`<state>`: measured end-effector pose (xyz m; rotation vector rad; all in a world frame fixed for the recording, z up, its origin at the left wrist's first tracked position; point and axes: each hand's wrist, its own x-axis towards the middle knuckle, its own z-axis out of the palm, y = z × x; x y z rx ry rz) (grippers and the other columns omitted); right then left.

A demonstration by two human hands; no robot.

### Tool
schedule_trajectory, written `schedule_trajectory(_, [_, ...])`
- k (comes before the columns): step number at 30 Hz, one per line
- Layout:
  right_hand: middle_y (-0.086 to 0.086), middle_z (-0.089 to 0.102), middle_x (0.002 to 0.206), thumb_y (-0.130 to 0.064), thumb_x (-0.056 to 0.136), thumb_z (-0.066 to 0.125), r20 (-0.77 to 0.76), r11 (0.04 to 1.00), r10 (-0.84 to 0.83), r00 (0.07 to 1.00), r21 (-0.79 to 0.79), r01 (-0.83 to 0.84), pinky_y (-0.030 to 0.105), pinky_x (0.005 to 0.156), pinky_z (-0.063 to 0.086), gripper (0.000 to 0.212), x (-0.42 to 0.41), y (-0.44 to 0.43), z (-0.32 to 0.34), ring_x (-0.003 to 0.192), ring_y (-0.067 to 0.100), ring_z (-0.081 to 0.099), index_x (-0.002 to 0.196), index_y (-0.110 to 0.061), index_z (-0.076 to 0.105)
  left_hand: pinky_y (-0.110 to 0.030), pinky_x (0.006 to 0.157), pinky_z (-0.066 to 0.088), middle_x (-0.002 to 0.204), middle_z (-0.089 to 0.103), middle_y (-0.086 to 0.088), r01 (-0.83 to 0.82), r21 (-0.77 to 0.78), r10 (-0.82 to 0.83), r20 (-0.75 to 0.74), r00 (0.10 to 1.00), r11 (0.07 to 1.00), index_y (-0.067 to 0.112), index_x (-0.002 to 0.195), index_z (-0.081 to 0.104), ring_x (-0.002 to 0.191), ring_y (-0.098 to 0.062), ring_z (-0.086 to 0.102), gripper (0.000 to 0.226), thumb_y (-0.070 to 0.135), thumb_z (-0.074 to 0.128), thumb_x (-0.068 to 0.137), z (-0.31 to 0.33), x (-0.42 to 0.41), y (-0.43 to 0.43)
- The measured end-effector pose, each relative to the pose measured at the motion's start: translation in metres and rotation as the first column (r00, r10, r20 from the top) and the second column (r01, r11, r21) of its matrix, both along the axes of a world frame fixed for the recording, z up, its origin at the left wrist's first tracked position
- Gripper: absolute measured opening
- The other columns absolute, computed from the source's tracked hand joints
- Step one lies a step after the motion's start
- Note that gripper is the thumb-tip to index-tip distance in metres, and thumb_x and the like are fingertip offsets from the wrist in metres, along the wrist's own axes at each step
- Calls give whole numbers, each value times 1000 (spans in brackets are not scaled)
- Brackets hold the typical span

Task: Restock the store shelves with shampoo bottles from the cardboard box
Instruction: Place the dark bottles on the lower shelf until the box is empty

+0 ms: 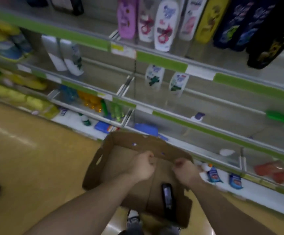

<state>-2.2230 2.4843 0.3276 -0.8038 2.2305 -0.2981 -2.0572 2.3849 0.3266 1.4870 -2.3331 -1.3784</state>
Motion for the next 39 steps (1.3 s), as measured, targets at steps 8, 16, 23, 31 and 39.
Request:
schedule_trajectory(8, [-2,67,105,-44,94,57,165,974,41,985,213,-76,26,81,45,27,18,19,-92,108,23,64,110,-26,68,-31,90,52,118,62,-4,44,186,-72,145,987,981,21,119,60,108,-26,60,33,28,60,87,-94,-8,18])
schedule_trajectory(16, [10,63,125,-43,93,59,228,935,-213,950,329,131,33,85,47,52,28,40,-177,106,29,62,139,-22,47,-33,97,50,136,57,0,-23,297,-37,193,980,955,24,138,53,119,-21,58,47,30,60,92,-172,-15,47])
schedule_trajectory(23, [12,61,122,-38,94,59,147,856,-367,919,440,271,31,79,43,52,36,51,-225,98,28,60,136,-12,44,-35,90,53,120,59,-1,-10,319,-49,176,983,948,24,126,58,106,-21,60,42,36,58,86,-212,-10,63])
schedule_trajectory(31, [19,45,144,-45,88,69,33,799,-417,908,489,349,37,106,41,86,44,48,-258,133,34,49,147,-5,21,-23,102,42,131,56,2,24,275,-72,164,984,961,25,136,55,121,-15,54,49,27,56,87,-248,-14,69])
schedule_trajectory(39, [13,39,135,-49,91,63,-139,819,-207,968,516,249,32,98,46,69,52,40,-265,122,28,56,137,-6,35,-23,97,46,125,56,7,19,273,-58,136,989,962,30,129,57,115,-13,55,43,29,58,86,-256,-9,64])
